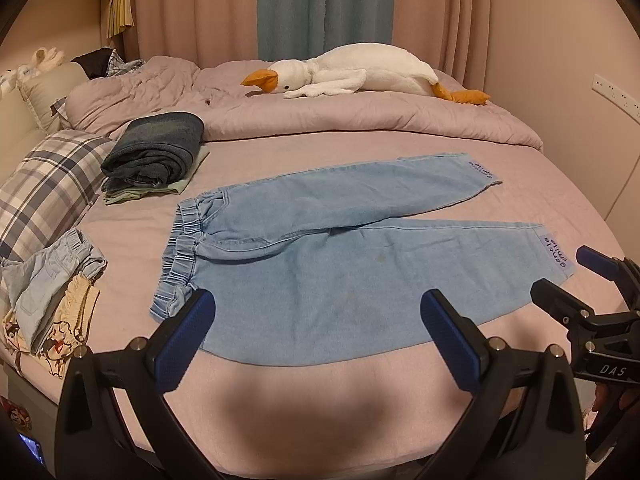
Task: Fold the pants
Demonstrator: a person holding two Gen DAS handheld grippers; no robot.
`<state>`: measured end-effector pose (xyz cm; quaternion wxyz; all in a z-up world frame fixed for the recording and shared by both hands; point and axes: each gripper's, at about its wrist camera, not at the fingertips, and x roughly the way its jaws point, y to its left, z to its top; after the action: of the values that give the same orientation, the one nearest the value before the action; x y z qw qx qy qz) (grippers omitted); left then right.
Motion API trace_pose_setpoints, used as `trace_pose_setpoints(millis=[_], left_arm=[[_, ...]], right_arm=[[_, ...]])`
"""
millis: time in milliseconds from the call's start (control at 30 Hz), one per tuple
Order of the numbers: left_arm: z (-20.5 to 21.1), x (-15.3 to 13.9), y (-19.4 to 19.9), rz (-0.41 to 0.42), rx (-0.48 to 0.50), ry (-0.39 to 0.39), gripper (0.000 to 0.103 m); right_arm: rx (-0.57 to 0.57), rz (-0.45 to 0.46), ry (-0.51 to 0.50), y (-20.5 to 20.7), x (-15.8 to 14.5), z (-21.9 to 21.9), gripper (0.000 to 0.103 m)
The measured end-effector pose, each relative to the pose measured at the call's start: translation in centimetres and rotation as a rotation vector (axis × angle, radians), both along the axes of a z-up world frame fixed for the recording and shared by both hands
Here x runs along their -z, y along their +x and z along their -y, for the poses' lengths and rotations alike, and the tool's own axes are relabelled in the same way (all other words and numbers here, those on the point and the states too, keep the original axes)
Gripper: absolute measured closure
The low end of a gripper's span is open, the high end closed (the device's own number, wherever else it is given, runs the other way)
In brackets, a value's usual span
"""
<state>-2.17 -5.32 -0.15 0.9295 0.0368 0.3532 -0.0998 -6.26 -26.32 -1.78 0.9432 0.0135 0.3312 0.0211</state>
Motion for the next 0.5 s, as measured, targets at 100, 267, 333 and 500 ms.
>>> trace_pose_setpoints(millis=[100,267,333,500], left_arm=[[0.0,0.1,0.0,-0.003,0.000,-0.002,0.000],[-0.2,0.2,0.2,-0.007,0.000,-0.005,0.000],[-0.2,0.4,0.3,-0.011,-0.001,-0.008,0.000],[-1.7,1.3,1.1,-0.030,-0.032,-0.081,0.000]], right_arm=[[-0.001,-0.002,-0.002,0.0,0.0,0.0,0.000],[-0.002,-0.005,-0.005,0.0,0.2,-0.1,0.000],[-0.002,-0.005,-0.007,0.0,0.3,-0.2,0.000],[-0.010,-0.017,-0.010,0.3,0.8,-0.5,0.000]])
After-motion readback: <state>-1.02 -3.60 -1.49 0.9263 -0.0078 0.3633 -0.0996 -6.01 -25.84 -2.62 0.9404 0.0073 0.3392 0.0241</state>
